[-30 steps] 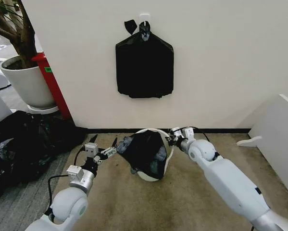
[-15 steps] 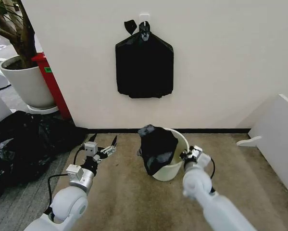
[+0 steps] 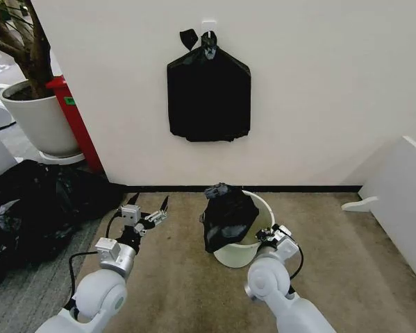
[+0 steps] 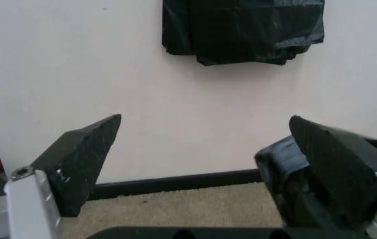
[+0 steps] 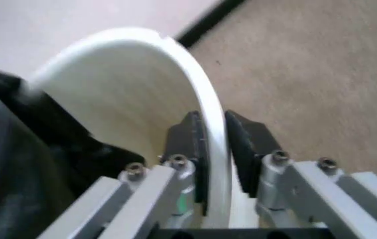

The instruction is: Place the garbage bag over the trash bin.

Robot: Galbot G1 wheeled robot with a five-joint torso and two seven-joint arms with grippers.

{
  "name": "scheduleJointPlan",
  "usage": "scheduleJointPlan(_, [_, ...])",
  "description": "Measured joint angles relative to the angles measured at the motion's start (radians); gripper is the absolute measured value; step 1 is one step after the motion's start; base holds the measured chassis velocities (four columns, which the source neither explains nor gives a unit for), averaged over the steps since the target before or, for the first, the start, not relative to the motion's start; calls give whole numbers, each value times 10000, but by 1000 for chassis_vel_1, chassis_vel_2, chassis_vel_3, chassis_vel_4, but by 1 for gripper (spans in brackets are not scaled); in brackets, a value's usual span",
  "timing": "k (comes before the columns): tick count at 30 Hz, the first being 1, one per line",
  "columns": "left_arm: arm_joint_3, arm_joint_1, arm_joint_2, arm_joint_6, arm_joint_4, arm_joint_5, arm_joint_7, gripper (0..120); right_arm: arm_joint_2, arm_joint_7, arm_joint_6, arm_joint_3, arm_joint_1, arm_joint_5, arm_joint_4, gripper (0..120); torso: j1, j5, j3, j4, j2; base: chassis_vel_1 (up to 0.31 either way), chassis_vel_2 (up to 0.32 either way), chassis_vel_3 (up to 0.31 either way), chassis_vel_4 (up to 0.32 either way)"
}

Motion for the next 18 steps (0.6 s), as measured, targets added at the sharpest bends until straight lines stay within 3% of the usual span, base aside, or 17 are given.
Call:
scheduleJointPlan(6, [19, -2, -45, 0, 13, 35, -3, 100, -377, -305, -53, -51, -321, -1032, 832, 33, 0, -3, 0, -2, 0, 0, 0, 0, 0])
scheduleJointPlan(11, [104, -18, -93, 0, 81, 102, -3, 100, -1022, -1796, 72, 80, -360, -1509, 1147, 53, 0, -3, 0, -3, 0, 0, 0, 0, 0])
scheduleJointPlan(13, [109, -20, -95, 0, 83, 105, -3, 100, -1056, -1903, 68, 86, -345, -1497, 1149, 54, 0, -1, 0, -3, 0, 0, 0, 0, 0])
scheduleJointPlan(15, [162, -48, -106, 0, 113, 123, -3, 100, -1520, -3146, -279, 139, -125, -1320, 1106, 67, 0, -3, 0, -2, 0, 0, 0, 0, 0])
scheduleJointPlan(18, [226, -94, -91, 13, 136, 128, -3, 100, -2289, -4976, -1670, 88, 364, -1907, 452, 80, 0, -1, 0, -2, -2, 0, 0, 0, 0])
